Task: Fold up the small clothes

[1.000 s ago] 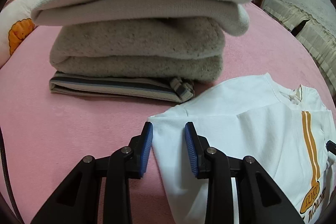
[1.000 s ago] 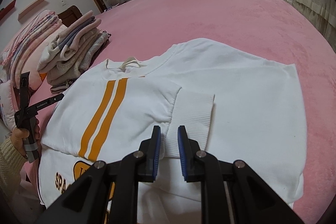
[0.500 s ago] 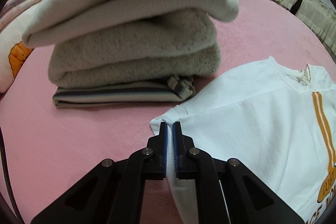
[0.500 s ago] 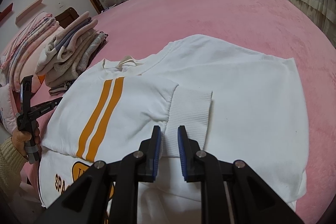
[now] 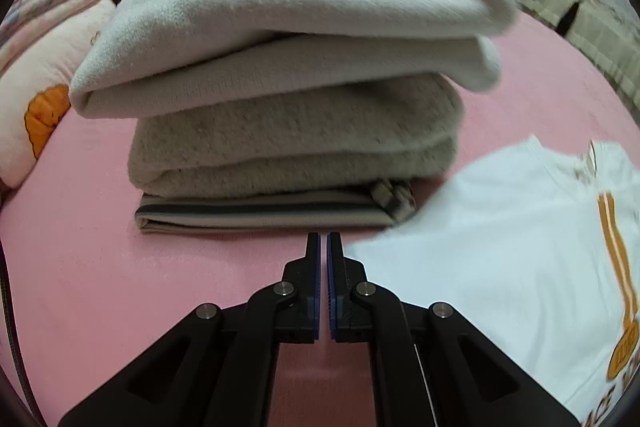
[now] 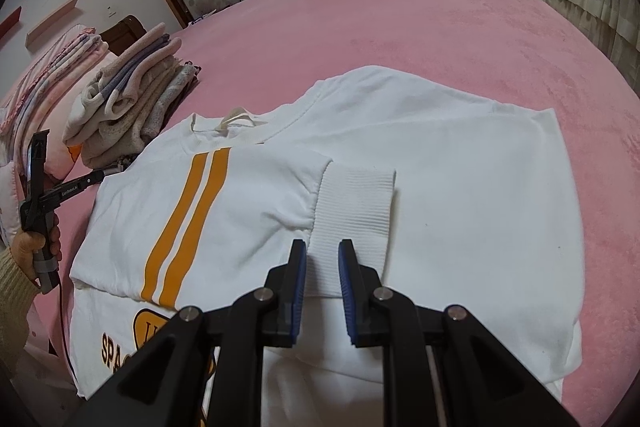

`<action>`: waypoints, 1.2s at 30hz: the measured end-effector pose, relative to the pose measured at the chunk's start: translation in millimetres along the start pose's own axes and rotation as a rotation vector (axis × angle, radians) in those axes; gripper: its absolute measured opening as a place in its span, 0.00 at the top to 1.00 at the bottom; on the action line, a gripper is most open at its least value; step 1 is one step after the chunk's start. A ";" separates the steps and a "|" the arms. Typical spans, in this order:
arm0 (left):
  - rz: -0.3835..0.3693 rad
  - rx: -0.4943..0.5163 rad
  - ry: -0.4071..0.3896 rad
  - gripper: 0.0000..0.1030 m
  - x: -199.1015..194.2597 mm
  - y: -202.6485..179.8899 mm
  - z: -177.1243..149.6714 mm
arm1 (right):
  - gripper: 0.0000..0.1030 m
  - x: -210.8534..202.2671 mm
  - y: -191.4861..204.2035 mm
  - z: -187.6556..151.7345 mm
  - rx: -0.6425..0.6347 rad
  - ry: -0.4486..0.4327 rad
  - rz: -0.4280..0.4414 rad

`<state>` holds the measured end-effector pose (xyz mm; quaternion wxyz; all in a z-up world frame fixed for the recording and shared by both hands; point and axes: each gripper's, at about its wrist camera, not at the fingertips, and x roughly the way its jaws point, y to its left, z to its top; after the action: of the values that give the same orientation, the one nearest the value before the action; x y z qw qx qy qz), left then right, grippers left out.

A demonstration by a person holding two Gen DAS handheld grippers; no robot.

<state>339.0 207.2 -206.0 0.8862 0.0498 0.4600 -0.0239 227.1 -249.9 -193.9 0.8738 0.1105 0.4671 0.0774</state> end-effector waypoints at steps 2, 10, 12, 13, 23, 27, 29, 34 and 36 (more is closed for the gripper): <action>-0.012 0.023 0.002 0.97 -9.3 -3.9 -8.3 | 0.84 -3.8 1.3 -0.4 -0.006 -0.001 0.004; -0.118 0.004 0.009 0.92 -63.3 -17.7 -63.8 | 0.84 -16.8 10.3 -9.2 -0.031 -0.011 0.012; -0.125 0.013 0.039 0.90 -65.2 -31.9 -74.3 | 0.84 -16.9 12.2 -11.3 -0.036 -0.005 0.013; -0.124 0.019 0.049 0.89 -66.1 -43.2 -73.3 | 0.84 -17.6 12.4 -12.3 -0.035 -0.005 0.015; -0.101 -0.002 0.085 0.71 -41.1 -57.4 -75.7 | 0.84 -23.4 11.3 -18.9 -0.027 -0.002 0.019; -0.088 0.031 0.083 0.96 -36.7 -62.6 -77.8 | 0.84 -22.7 9.0 -21.8 -0.017 0.003 0.019; -0.076 0.041 0.073 0.98 -39.0 -63.6 -78.6 | 0.84 -22.0 8.5 -23.0 -0.014 0.006 0.018; -0.091 0.059 0.060 0.98 -45.1 -50.2 -75.5 | 0.84 -21.4 8.9 -26.1 -0.022 0.007 0.018; -0.118 0.067 0.068 0.97 -41.5 -42.0 -76.7 | 0.84 -19.4 8.9 -27.0 -0.025 0.011 0.016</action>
<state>249.0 173.8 -218.7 0.8649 0.0530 0.4911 -0.0897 193.6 -242.7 -190.6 0.8719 0.1029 0.4701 0.0908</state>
